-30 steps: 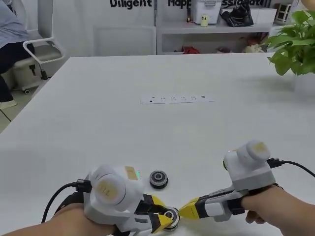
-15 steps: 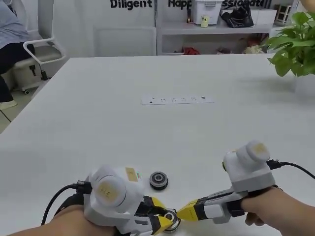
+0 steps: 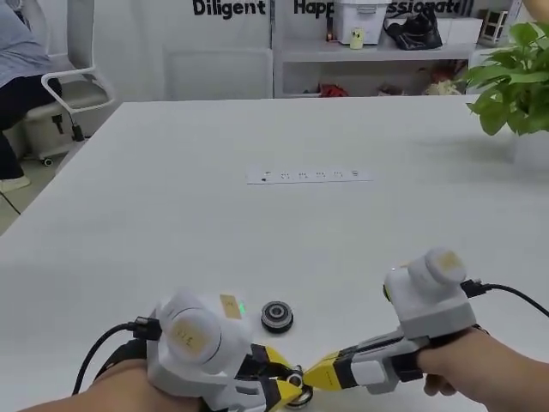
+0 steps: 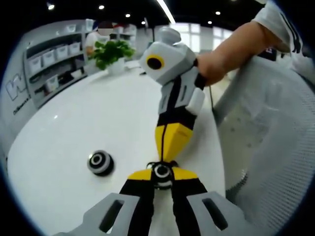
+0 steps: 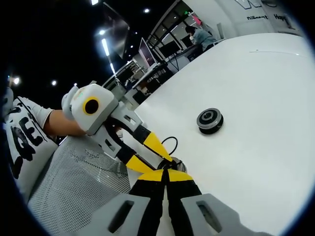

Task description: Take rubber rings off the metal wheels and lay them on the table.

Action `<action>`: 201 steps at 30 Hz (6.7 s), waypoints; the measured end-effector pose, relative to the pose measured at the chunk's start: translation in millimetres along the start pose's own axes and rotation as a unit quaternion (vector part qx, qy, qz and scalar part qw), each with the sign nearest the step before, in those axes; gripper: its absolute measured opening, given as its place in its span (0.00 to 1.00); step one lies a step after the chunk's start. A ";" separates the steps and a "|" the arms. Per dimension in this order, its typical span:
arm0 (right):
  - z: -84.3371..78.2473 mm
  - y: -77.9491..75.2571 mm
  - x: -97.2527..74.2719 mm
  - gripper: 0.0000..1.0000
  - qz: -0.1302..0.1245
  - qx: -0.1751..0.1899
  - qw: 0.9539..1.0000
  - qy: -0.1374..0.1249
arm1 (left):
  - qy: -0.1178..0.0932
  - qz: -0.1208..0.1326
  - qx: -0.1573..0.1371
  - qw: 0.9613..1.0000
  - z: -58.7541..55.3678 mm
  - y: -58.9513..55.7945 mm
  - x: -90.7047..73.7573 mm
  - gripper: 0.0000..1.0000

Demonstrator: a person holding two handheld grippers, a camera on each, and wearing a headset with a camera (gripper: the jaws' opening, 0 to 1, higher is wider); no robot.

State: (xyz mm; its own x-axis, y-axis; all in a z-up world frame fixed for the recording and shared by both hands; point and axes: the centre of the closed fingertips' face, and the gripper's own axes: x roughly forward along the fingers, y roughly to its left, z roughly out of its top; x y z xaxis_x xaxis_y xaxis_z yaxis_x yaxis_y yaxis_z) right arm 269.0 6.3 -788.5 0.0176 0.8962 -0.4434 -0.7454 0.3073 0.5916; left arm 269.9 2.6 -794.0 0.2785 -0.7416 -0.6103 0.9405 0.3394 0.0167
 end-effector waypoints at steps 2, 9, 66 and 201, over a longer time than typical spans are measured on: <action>0.8 1.1 0.1 0.00 0.003 0.000 1.000 -0.002 | 0.000 0.000 0.000 1.000 0.1 0.0 0.1 0.13; 3.4 10.7 5.0 0.00 0.020 -0.016 1.000 -0.001 | 0.000 0.001 -0.001 1.000 0.4 0.2 0.1 0.13; 3.4 4.5 -2.7 0.00 0.000 -0.037 0.999 0.006 | -0.019 0.004 -0.009 1.000 11.2 6.5 -41.9 0.28; 18.1 9.1 48.4 0.00 -0.013 -0.101 0.994 0.046 | -0.035 0.055 -0.062 0.996 -18.6 27.8 -85.0 0.36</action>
State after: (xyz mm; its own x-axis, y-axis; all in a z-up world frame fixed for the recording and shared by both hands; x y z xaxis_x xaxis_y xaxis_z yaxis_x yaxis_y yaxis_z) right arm 275.2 58.3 -792.4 -0.0147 0.8526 -0.5223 -0.8643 0.2518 0.4354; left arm 268.7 85.8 -756.4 0.3960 -0.7328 -0.5533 0.8734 0.4866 -0.0193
